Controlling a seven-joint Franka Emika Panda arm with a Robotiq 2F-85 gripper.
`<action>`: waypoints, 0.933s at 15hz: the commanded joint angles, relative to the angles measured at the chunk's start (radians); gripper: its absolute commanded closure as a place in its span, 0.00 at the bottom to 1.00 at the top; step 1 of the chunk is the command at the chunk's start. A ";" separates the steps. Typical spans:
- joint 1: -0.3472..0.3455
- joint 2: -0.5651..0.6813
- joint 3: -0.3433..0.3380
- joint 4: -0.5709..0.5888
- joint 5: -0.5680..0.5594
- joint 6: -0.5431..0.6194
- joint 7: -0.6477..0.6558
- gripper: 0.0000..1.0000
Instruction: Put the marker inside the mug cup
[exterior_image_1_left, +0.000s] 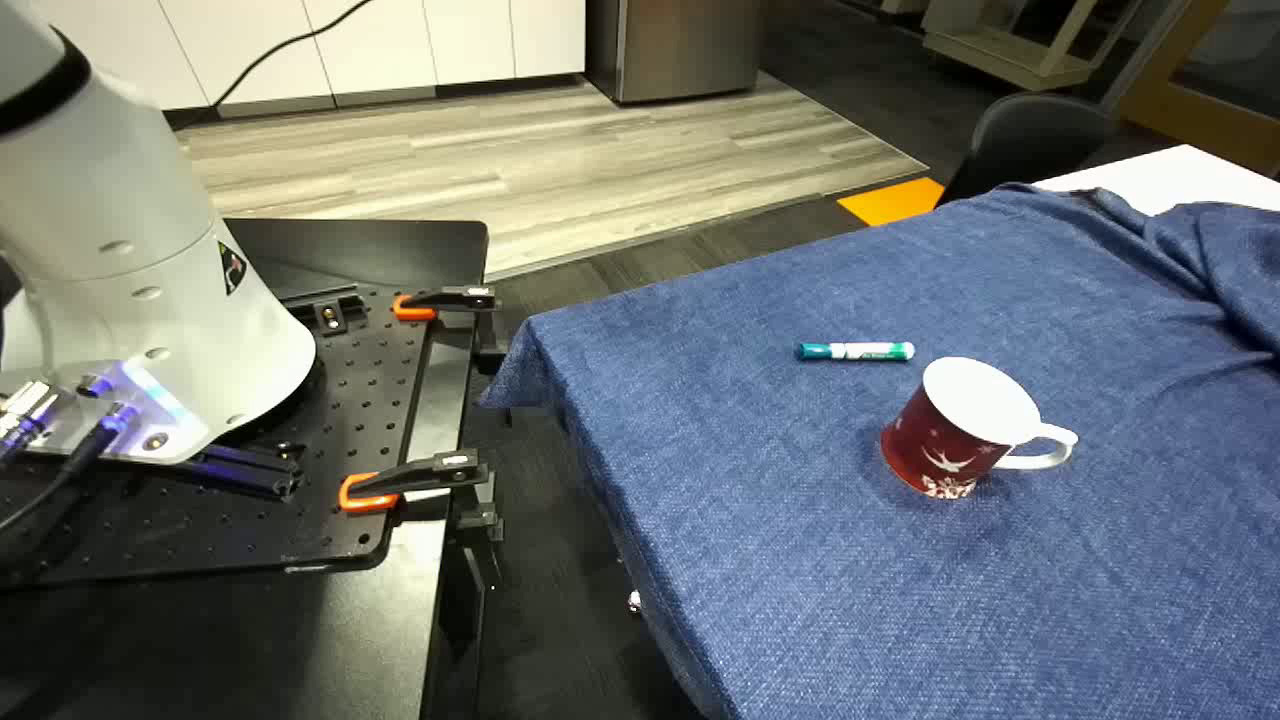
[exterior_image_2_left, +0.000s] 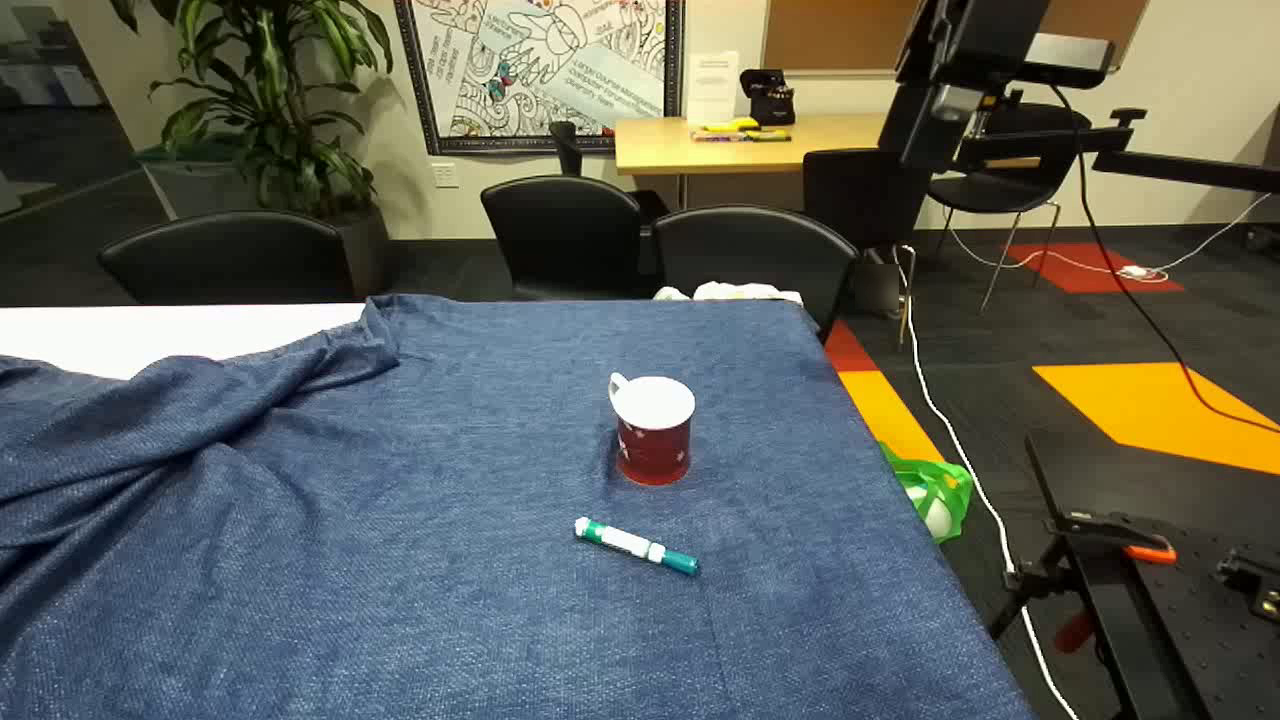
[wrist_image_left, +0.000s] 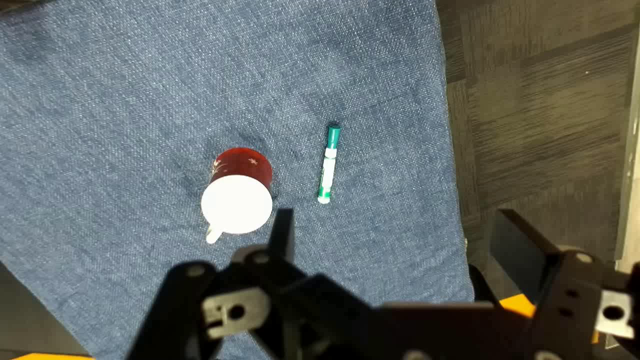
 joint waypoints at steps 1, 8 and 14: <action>-0.012 0.001 0.011 0.003 0.005 -0.004 -0.004 0.00; -0.019 0.026 0.049 -0.007 -0.029 0.062 0.062 0.00; -0.018 0.192 0.153 -0.030 -0.099 0.246 0.288 0.00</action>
